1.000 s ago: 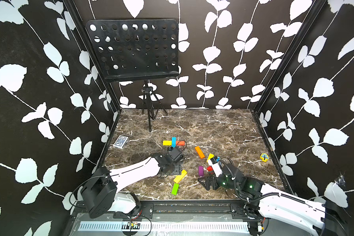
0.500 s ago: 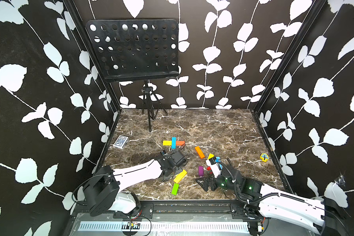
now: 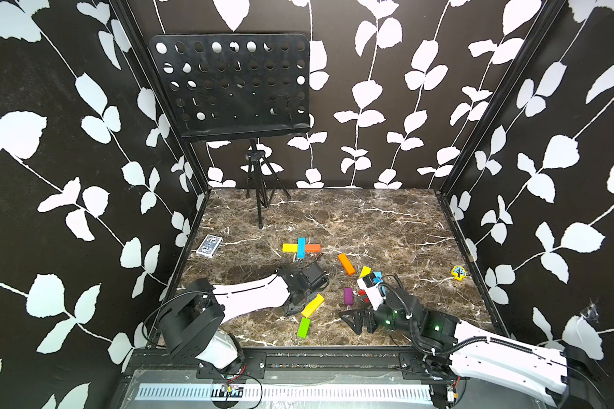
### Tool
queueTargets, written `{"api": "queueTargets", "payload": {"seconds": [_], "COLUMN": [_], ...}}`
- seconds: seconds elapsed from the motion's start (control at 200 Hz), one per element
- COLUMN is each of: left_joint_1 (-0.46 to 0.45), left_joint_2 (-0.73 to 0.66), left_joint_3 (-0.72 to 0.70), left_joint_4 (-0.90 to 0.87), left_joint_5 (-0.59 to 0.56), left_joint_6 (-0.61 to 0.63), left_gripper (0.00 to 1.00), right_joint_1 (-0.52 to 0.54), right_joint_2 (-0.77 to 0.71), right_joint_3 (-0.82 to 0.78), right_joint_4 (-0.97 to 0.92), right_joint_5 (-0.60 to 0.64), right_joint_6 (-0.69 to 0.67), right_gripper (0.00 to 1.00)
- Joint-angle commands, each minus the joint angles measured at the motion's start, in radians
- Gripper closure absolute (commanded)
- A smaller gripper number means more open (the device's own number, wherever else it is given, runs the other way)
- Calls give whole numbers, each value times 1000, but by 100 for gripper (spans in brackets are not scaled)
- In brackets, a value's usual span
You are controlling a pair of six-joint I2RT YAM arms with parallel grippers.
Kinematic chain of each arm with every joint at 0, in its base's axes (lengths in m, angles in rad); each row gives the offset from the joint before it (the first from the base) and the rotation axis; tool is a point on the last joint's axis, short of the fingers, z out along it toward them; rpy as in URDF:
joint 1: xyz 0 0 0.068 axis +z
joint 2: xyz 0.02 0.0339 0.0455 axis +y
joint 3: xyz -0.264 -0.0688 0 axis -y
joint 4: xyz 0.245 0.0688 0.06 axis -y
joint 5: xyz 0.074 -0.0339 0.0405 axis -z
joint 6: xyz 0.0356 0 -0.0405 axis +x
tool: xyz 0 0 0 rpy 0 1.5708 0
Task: Assemble the letter t with building blocks
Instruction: Pick up the building block from the center of the board.
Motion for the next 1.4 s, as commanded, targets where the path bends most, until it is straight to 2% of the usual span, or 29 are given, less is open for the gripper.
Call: {"api": "queueTargets", "payload": {"seconds": [0.0, 0.78, 1.396], "left_joint_1": [-5, -3, -1], "left_joint_2": [19, 55, 108], "left_joint_3": [46, 21, 35], "left_joint_4": [-40, -34, -34], "left_joint_5": [-19, -35, -28], "left_joint_6": [-31, -57, -33], "left_gripper": [45, 51, 54], "right_joint_1": [7, 7, 7], "right_joint_2": [2, 21, 21], "right_joint_3": [-10, -31, -29], "right_joint_4": [37, 67, 65], "right_joint_5": [-9, -19, -18], "right_joint_6": [-13, -5, -13], "right_gripper": [1, 1, 1]}}
